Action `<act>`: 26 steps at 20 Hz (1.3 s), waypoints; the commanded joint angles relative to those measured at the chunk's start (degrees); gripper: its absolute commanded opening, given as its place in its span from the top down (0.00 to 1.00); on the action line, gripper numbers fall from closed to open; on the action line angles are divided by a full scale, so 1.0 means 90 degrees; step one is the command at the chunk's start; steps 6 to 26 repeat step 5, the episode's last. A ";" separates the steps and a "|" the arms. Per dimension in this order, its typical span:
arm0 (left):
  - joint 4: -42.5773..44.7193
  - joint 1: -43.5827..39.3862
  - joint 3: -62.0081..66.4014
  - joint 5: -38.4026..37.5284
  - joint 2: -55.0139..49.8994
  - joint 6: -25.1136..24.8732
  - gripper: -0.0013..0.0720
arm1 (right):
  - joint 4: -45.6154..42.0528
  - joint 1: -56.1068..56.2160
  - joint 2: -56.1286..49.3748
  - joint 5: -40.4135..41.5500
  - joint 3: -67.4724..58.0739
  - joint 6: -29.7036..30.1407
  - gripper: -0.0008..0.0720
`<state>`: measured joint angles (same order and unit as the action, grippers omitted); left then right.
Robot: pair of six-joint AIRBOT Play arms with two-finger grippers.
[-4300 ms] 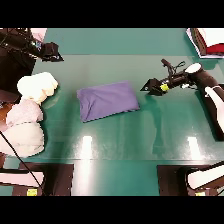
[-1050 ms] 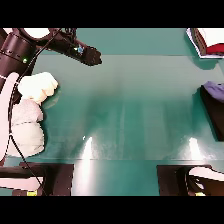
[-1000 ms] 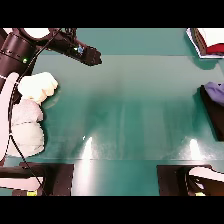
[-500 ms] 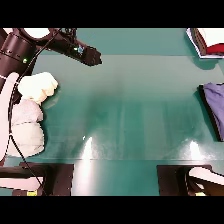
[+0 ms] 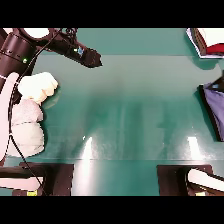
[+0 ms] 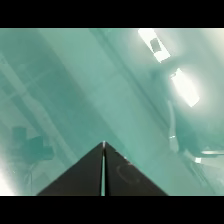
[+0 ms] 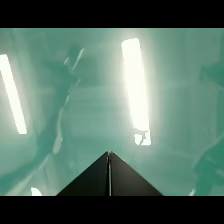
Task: Fold the shirts.
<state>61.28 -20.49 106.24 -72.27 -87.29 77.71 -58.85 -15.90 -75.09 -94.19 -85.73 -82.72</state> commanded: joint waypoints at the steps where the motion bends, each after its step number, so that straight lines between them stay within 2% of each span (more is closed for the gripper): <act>1: -0.0002 0.0000 0.0002 -0.0015 0.0005 0.0007 0.95 | 0.0199 0.0918 0.0000 0.0155 0.0005 0.0085 0.96; 26: -0.0002 0.0000 0.0002 -0.0015 0.0005 0.0007 0.95 | 0.0209 0.1178 0.0000 0.0177 0.0005 0.0083 0.96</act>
